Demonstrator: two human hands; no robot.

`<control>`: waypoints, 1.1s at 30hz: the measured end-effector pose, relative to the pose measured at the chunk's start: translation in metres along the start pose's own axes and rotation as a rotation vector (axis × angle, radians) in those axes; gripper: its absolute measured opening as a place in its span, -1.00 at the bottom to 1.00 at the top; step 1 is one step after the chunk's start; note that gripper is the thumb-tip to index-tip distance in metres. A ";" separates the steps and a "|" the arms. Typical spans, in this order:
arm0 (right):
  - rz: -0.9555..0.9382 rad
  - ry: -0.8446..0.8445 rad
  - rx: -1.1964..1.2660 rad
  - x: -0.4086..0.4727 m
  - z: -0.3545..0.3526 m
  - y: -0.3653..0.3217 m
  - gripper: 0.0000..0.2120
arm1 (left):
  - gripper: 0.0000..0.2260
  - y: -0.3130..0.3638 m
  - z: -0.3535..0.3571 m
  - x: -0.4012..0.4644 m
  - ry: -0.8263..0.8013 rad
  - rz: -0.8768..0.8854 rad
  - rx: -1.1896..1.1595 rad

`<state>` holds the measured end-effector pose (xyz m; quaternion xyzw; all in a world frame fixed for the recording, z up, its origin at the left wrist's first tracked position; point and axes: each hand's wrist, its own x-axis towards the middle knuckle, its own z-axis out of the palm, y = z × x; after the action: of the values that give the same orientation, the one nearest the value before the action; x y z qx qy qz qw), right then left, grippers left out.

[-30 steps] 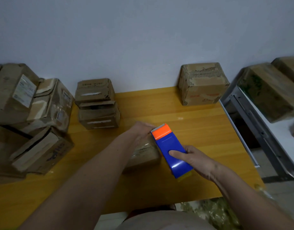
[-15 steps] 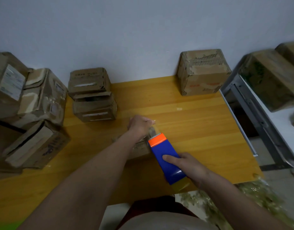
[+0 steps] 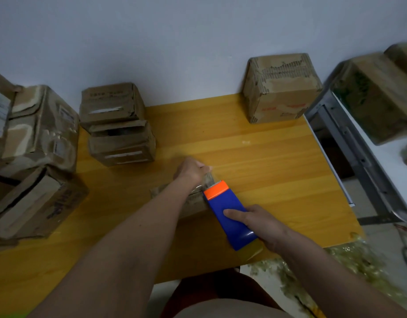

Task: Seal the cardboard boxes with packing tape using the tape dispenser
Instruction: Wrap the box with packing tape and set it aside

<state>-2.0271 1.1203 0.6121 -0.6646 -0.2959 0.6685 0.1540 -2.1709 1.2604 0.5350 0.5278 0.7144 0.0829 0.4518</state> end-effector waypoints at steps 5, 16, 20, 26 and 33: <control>0.013 -0.003 0.028 0.000 -0.001 0.005 -0.70 | -0.42 -0.003 -0.014 0.005 0.272 -0.127 0.174; 0.014 -0.028 0.048 0.004 -0.004 0.010 -0.72 | -0.68 -0.028 -0.021 -0.022 -0.096 0.468 0.376; 0.014 -0.023 0.036 0.006 -0.005 0.007 -0.74 | -0.61 -0.037 -0.024 -0.035 0.137 0.752 0.402; 0.033 -0.050 0.029 0.009 -0.008 0.005 -0.69 | -0.37 -0.031 -0.028 -0.025 -0.218 0.738 0.816; 0.010 -0.077 0.034 0.016 -0.014 0.005 -0.74 | -0.24 -0.004 -0.022 -0.034 -0.098 0.502 0.782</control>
<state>-2.0141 1.1286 0.5972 -0.6372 -0.2869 0.6993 0.1505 -2.1889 1.2387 0.5642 0.8182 0.5202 -0.1112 0.2181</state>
